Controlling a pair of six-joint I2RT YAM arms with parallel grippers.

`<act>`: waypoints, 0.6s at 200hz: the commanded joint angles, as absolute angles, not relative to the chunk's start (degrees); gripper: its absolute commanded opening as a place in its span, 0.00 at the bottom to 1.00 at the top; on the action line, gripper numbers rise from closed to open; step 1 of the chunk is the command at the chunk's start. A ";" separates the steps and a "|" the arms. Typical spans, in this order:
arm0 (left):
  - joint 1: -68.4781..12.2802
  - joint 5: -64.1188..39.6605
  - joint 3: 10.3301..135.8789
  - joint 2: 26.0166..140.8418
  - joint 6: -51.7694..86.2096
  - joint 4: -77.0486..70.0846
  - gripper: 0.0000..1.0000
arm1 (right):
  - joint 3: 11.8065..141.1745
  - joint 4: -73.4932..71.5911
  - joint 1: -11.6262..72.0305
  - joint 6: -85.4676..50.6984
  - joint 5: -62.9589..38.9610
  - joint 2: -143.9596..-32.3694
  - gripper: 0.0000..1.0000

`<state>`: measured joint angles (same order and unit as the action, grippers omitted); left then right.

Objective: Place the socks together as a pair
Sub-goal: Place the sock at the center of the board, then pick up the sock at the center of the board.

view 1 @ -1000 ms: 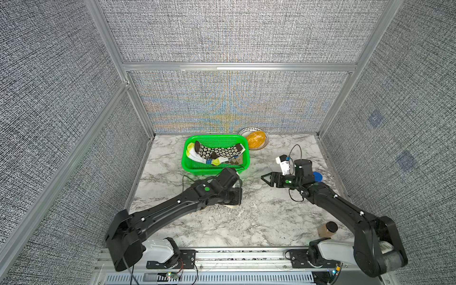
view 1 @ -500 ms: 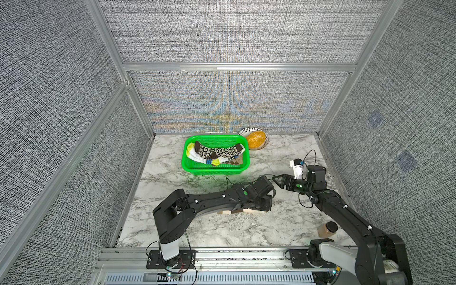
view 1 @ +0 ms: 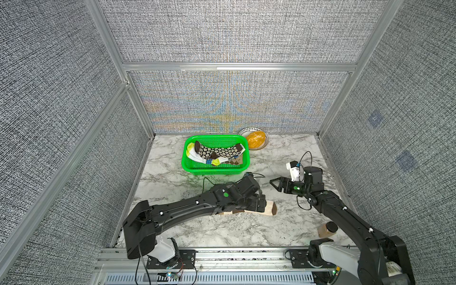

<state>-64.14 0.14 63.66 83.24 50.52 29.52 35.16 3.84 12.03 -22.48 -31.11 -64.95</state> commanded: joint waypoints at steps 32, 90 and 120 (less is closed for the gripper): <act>-55.88 13.58 49.17 61.67 57.15 41.52 0.99 | 47.75 11.72 36.08 -17.86 -21.24 -76.38 0.79; -44.19 15.53 42.77 42.27 54.37 53.80 0.99 | 60.86 14.82 56.87 -18.79 -8.62 -95.16 0.79; -43.95 16.96 42.68 38.17 54.16 57.09 0.99 | 69.67 18.97 61.30 -17.40 -2.47 -104.10 0.78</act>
